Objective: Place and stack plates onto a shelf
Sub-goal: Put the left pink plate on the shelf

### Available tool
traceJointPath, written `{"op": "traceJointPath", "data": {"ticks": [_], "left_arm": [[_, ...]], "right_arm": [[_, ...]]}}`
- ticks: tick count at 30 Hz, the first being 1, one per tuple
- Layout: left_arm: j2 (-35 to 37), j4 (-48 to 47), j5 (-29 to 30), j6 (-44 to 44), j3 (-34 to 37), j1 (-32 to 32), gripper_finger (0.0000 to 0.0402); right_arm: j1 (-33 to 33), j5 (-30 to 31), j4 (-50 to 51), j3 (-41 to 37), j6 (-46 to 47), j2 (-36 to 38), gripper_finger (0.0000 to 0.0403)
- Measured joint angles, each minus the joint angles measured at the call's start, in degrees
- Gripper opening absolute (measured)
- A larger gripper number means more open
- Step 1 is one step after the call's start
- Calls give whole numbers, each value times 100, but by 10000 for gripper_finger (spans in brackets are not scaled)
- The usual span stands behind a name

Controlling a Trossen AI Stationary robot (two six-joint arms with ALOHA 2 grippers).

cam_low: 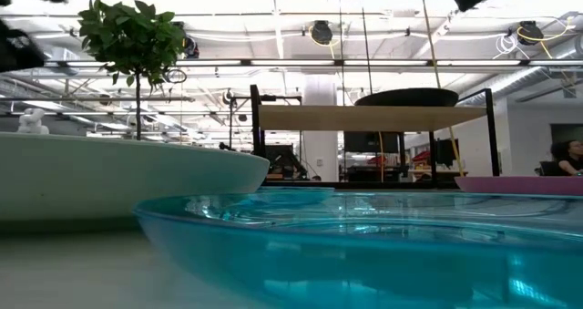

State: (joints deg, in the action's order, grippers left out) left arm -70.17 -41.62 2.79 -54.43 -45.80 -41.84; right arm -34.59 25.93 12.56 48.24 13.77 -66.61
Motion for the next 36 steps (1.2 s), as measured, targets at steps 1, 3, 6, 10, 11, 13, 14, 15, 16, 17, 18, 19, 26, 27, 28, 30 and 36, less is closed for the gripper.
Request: {"op": "traceJointPath", "data": {"ticks": [1, 3, 6, 10, 11, 13, 14, 15, 16, 17, 18, 19, 26, 27, 28, 30, 36], "left_arm": [[0, -90, 3, -179, 0, -95, 16], [0, -309, 23, -548, 0, -251, 38], [0, -540, 46, -1096, 0, -425, 79], [0, -978, 86, -1548, 0, -626, 130], [0, -1143, 178, -1741, 0, -671, 140], [0, -1437, 351, -2127, 0, -739, 154], [0, -1565, 353, -2300, 0, -758, 159], [0, -1656, 333, -2434, 0, -787, 161], [0, -1674, 310, -2534, 11, -820, 162], [0, -1627, 275, -2621, 44, -849, 162], [0, -1539, 217, -2692, 100, -869, 163], [0, -1405, 149, -2738, 185, -891, 163], [-2, -310, -511, -3129, 955, -894, 163], [-2, -257, -520, -3140, 1002, -894, 163], [-2, -261, -520, -3173, 1038, -894, 163], [-2, -282, -524, -3259, 1110, -894, 163], [-2, -27, -530, -3251, 1395, -894, 163]], "right_arm": [[0, -3, -25, -22, 40, 0, 109], [-4, -15, -63, -41, 52, 0, 109], [-20, -45, -28, -57, 46, 0, 109], [-35, -45, -35, -60, -143, 0, 109], [-37, -49, -33, -60, -163, 1, 109], [-37, -54, -35, -60, -232, 0, 109], [-37, -54, -35, -60, -246, 0, 109], [-37, -54, -34, -60, -249, 0, 109], [-37, -54, -33, -60, -266, 1, 109], [-37, -54, -33, -60, -307, 0, 109], [-37, -56, -33, -60, -362, 0, 109], [-37, -54, -35, -60, -426, 2, 109], [-35, -53, -59, -60, -774, 2, 109], [-35, -54, -84, -60, -830, 2, 109], [-28, -52, -118, -60, -887, 2, 109], [-2, -52, -179, -60, -986, 2, 109], [156, -48, -296, -60, -1019, 2, 109]]}}
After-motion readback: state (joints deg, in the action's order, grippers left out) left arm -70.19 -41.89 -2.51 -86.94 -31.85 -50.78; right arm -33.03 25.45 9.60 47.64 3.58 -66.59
